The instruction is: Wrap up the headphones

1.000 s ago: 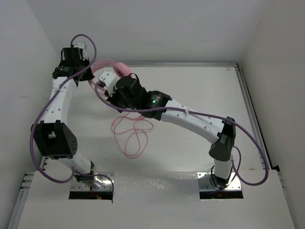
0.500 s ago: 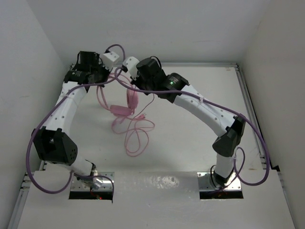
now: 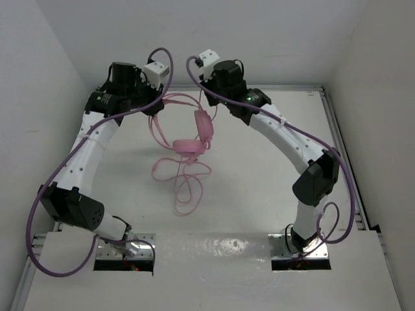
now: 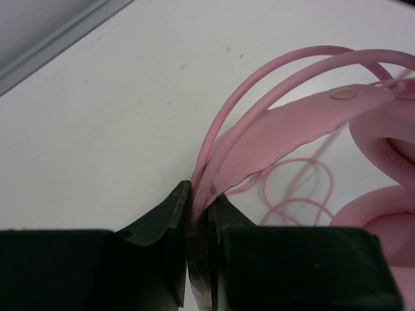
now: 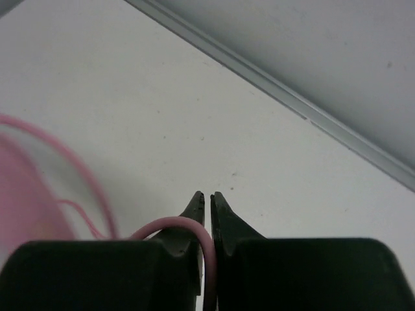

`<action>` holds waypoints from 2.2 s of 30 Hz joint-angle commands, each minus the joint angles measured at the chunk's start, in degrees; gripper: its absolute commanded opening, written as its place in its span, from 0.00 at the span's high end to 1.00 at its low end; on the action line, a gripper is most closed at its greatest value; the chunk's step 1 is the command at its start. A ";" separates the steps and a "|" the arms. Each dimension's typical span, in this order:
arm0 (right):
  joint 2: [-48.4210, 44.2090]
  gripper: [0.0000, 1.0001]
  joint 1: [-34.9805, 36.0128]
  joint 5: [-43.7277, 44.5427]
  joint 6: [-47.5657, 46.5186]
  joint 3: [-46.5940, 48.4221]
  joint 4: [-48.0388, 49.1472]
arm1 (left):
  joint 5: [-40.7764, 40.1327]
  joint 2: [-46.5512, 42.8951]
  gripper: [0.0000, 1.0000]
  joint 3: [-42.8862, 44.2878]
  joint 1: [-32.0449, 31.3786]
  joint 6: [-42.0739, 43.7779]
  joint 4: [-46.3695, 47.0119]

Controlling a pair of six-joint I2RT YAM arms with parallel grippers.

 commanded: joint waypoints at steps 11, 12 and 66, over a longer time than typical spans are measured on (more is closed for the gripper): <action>-1.35 0.27 -5.32 -17.69 11.44 -15.08 19.57 | 23.29 1.75 1.00 12.78 -0.28 -16.46 -2.79; -2.32 0.25 -5.49 -19.10 12.33 -17.46 22.21 | 25.56 2.19 1.00 13.66 -0.10 -17.87 -2.00; 5.64 0.21 16.47 -2.26 29.57 -49.23 71.98 | -14.67 6.41 1.00 30.11 2.19 -31.24 2.75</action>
